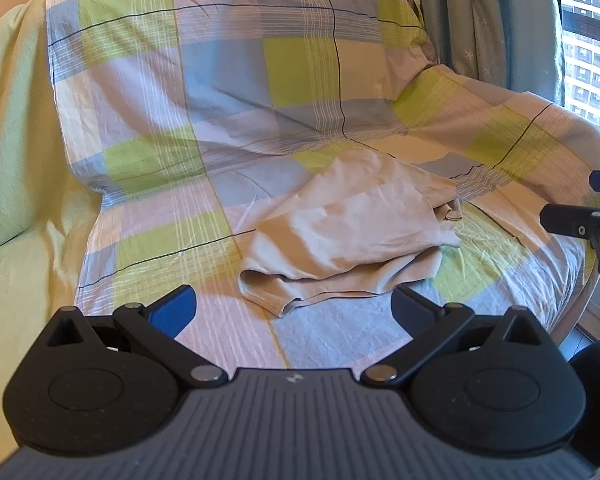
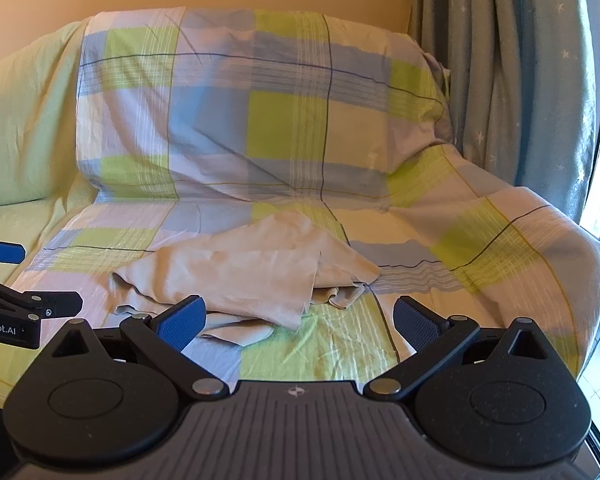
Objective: Fold clothes
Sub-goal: 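Move both open grippers toward the beige T-shirt on the sofa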
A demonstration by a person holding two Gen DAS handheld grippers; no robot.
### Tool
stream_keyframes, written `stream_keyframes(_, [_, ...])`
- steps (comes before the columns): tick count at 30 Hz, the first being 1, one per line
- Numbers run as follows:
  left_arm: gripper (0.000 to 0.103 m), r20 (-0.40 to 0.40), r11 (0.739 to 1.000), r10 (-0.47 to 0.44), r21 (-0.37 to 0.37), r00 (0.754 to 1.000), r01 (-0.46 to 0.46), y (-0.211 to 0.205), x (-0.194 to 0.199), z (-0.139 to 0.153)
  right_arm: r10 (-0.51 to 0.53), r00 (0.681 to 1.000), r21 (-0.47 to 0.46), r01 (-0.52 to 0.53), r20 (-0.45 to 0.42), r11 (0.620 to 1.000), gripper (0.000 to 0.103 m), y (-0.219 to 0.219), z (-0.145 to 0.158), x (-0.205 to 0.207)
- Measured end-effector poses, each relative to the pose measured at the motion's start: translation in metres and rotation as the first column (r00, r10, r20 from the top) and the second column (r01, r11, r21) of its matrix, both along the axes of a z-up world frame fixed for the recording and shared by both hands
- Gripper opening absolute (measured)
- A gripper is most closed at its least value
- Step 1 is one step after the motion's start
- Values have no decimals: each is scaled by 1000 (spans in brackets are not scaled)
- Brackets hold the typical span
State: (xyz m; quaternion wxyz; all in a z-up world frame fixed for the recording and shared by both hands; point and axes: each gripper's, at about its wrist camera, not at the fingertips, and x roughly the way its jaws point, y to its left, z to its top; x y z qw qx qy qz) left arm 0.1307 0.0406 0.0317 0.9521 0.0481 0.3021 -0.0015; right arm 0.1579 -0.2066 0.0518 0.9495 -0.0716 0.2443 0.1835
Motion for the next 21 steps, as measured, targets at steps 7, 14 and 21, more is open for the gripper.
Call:
stream_keyframes(7, [102, -52, 1000, 16, 15, 999, -15, -15, 14, -21, 33, 996, -41, -36, -80, 999, 103, -8, -18, 30])
stream_keyframes(14, [102, -90, 1000, -2, 5, 996, 3, -29, 27, -37, 8, 989, -76, -19, -145, 997, 103, -19, -35, 50])
stream_keyframes(21, [102, -108, 999, -44, -4, 993, 44, -36, 41, -50, -9, 985, -103, -9, -175, 995, 103, -27, -48, 60])
